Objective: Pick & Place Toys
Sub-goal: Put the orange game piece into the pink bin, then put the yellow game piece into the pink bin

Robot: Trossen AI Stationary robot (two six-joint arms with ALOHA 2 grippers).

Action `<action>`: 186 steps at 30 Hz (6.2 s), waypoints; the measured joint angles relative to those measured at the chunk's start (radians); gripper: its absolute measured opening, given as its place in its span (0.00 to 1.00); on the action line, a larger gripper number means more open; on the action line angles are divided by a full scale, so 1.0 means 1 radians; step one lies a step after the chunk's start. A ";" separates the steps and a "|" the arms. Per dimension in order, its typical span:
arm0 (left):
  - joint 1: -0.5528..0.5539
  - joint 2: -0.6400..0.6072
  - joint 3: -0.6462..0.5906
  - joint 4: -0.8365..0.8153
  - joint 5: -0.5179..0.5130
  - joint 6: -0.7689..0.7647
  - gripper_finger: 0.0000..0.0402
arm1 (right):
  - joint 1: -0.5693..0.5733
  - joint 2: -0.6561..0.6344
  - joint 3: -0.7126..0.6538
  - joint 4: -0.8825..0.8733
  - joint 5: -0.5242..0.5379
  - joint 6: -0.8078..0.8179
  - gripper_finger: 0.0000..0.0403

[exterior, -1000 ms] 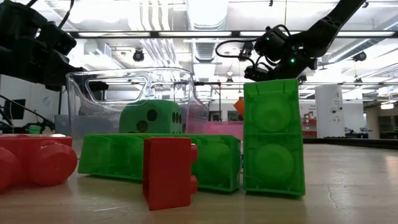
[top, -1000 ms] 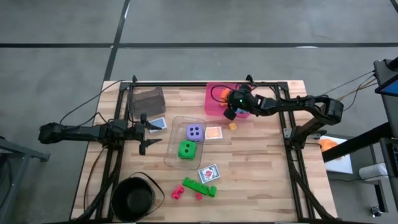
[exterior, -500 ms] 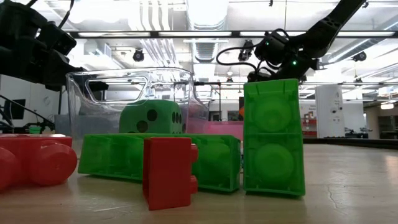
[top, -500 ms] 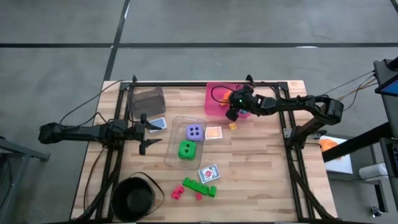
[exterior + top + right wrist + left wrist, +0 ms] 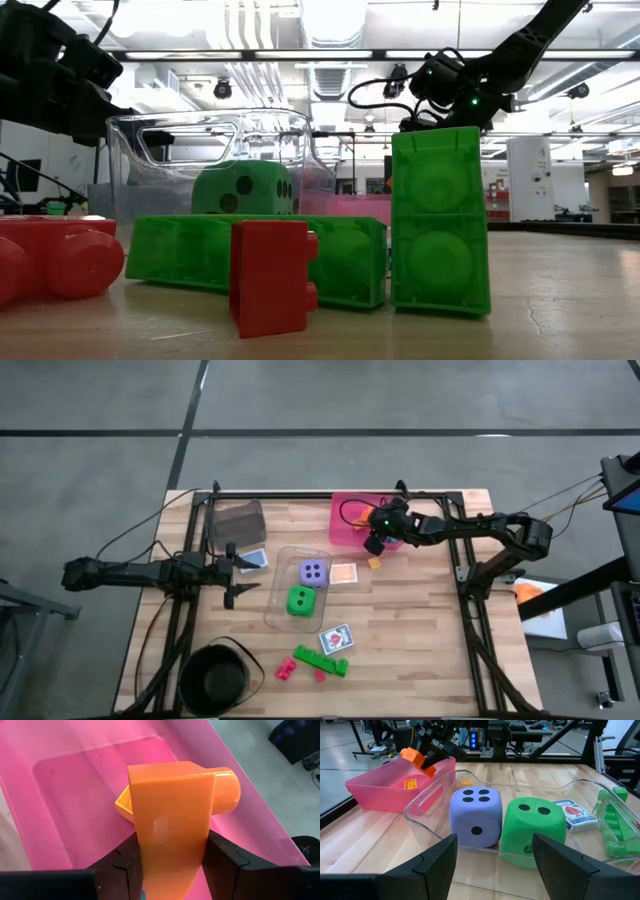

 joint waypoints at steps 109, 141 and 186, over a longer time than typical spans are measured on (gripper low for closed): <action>0.000 0.000 0.000 0.000 0.000 0.000 0.64 | 0.568 0.303 -0.223 0.502 0.591 0.811 0.79; 0.000 0.000 0.000 0.000 0.000 0.000 0.64 | 0.593 0.312 -0.148 0.402 0.454 0.765 0.40; 0.000 0.000 0.000 0.000 0.000 0.000 0.64 | 0.758 0.161 -0.163 1.137 0.021 0.068 0.40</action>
